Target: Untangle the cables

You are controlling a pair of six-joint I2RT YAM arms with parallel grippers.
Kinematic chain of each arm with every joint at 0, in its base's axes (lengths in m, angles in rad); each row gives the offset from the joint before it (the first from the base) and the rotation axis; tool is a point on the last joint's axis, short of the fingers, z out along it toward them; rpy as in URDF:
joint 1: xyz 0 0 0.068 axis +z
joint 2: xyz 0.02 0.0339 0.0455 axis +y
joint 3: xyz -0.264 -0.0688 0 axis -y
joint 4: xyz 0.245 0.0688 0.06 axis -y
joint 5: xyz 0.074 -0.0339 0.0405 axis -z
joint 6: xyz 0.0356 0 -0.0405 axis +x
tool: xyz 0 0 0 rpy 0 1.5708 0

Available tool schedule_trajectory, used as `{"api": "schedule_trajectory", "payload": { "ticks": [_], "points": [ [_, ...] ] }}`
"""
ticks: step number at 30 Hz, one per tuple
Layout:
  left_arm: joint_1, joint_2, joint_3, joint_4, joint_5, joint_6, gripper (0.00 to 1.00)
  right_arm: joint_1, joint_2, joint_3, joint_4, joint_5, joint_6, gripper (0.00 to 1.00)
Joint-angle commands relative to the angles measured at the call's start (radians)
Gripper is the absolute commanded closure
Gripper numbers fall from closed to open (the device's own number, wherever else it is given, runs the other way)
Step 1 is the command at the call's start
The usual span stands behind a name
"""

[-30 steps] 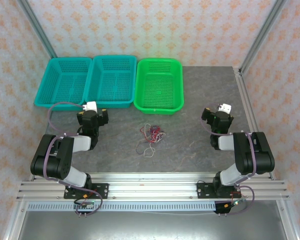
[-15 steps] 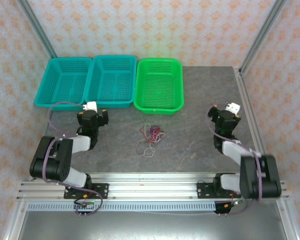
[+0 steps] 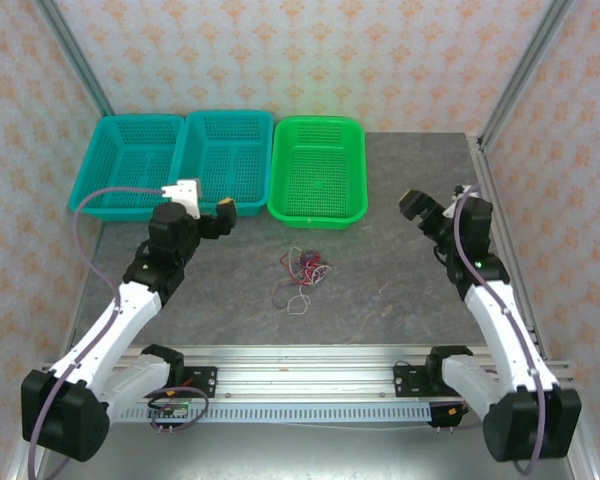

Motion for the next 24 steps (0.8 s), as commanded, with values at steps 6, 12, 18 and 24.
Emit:
{"api": "schedule_trajectory", "payload": {
  "ticks": [6, 12, 18, 24],
  "points": [
    [-0.334, 0.146, 0.105, -0.527, 0.184, -0.127, 0.02, 0.219, 0.241, 0.185, -0.301, -0.234, -0.053, 0.01],
    [-0.508, 0.255, 0.046, -0.493, 0.071, -0.213, 0.23, 0.309, 0.366, 0.151, -0.207, -0.243, 0.026, 0.01],
    [-0.51, 0.39, 0.03, -0.399, 0.016, -0.188, 0.36, 0.396, 0.44, 0.076, -0.033, -0.223, 0.156, 0.01],
    [-0.51, 0.5, 0.042, -0.328, 0.02, -0.182, 0.57, 0.503, 0.534, 0.08, 0.031, -0.16, 0.213, 0.01]
  ]
}}
